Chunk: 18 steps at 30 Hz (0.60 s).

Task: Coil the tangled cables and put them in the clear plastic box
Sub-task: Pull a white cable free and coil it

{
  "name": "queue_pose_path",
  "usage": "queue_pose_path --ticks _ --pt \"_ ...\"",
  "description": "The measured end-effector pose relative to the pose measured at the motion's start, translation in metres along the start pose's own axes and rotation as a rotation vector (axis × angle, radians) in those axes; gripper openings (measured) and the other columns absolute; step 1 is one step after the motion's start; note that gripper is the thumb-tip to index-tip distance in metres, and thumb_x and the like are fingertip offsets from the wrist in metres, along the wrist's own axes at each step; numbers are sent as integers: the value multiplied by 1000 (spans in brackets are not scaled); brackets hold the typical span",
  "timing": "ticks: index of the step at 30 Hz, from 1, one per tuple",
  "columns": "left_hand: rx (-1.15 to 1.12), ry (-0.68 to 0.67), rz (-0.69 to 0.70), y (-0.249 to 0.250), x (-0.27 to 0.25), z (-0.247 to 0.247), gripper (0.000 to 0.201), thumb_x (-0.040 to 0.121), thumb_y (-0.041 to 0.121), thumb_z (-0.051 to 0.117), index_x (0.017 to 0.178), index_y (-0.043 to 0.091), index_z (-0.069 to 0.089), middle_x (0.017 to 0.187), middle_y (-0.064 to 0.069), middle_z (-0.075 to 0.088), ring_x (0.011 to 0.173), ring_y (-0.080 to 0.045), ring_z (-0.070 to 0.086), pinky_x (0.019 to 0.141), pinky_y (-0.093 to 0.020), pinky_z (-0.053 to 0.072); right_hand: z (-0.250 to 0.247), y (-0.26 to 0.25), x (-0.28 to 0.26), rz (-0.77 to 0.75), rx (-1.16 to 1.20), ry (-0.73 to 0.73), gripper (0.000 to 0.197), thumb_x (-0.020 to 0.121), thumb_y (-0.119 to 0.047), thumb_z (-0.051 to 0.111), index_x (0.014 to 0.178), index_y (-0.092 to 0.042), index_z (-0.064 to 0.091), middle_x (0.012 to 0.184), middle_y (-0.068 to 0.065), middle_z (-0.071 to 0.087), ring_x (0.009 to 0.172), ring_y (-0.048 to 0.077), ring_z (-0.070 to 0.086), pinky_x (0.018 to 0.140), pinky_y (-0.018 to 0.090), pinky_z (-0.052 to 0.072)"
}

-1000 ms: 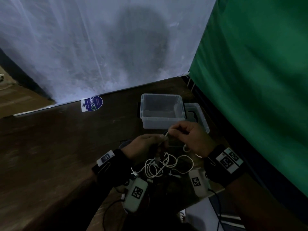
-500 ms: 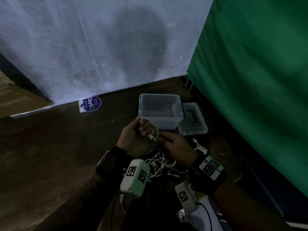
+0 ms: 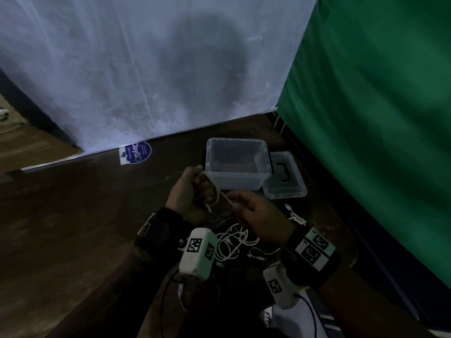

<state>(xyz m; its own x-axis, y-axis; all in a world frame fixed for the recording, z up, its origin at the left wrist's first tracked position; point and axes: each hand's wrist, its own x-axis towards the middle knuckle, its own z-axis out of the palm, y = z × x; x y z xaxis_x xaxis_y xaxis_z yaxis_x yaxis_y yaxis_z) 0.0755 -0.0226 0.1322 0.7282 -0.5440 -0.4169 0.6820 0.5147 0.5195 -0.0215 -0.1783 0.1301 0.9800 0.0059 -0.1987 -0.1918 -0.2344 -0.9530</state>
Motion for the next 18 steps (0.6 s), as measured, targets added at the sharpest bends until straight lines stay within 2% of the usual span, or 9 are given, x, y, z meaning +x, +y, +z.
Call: queue_pose_path --ticks 3,6,7,8,11,13,15,17,18 --pt "94 4 -15 -1 -2 1 49 95 29 42 48 22 30 44 5 17 41 -11 8 44 -25 12 -5 0 -2 11 -7 58 16 99 -3 49 107 -8 63 60 -12 64 51 2 55 53 17 45" --pt "104 -7 -3 -4 -1 0 47 93 28 43 51 23 22 47 5 13 44 -12 7 44 -26 12 -7 3 1 11 -2 98 21 96 -1 52 96 -18 64 73 -5 69 66 3 64 68 26 53" --pt "79 -20 1 -6 0 0 46 92 28 45 54 24 19 46 5 13 43 -12 7 43 -26 13 -6 3 2 16 26 92 21 95 -1 52 96 -18 64 75 -4 68 70 7 65 72 31 55" --pt "46 -25 2 -7 1 1 45 90 28 46 55 24 17 45 5 14 42 -12 8 42 -26 13 -3 3 2 15 46 78 21 95 0 52 98 -17 64 75 -4 68 73 9 65 74 31 55" --pt "-20 -4 4 -13 1 4 46 91 28 43 51 22 23 40 5 18 35 -10 14 41 -26 21 7 3 0 -33 55 68 22 95 0 53 106 -16 62 80 -9 71 76 3 67 69 20 52" --pt "-42 6 8 -16 -1 8 46 92 27 42 50 22 23 39 5 19 33 -11 17 39 -25 25 9 4 0 -47 64 87 18 97 -5 54 107 -18 62 85 -8 72 77 3 68 67 19 51" --pt "-63 3 7 -18 -5 11 46 90 27 43 50 22 22 38 5 19 32 -11 18 39 -24 26 9 4 -1 -38 78 104 13 99 -16 55 107 -21 63 92 -4 73 83 6 69 71 23 53" --pt "-82 -26 -5 -19 -9 12 45 86 27 45 46 21 26 36 5 21 31 -10 19 39 -24 26 8 5 -1 -44 75 115 16 99 -23 54 112 -20 65 100 0 73 91 10 69 80 28 56" --pt "-94 -49 -12 -19 -11 13 45 85 28 46 44 21 28 36 5 22 31 -10 20 40 -24 26 8 5 -1 -54 70 115 18 99 -23 54 113 -19 65 101 0 73 93 9 69 81 27 56"
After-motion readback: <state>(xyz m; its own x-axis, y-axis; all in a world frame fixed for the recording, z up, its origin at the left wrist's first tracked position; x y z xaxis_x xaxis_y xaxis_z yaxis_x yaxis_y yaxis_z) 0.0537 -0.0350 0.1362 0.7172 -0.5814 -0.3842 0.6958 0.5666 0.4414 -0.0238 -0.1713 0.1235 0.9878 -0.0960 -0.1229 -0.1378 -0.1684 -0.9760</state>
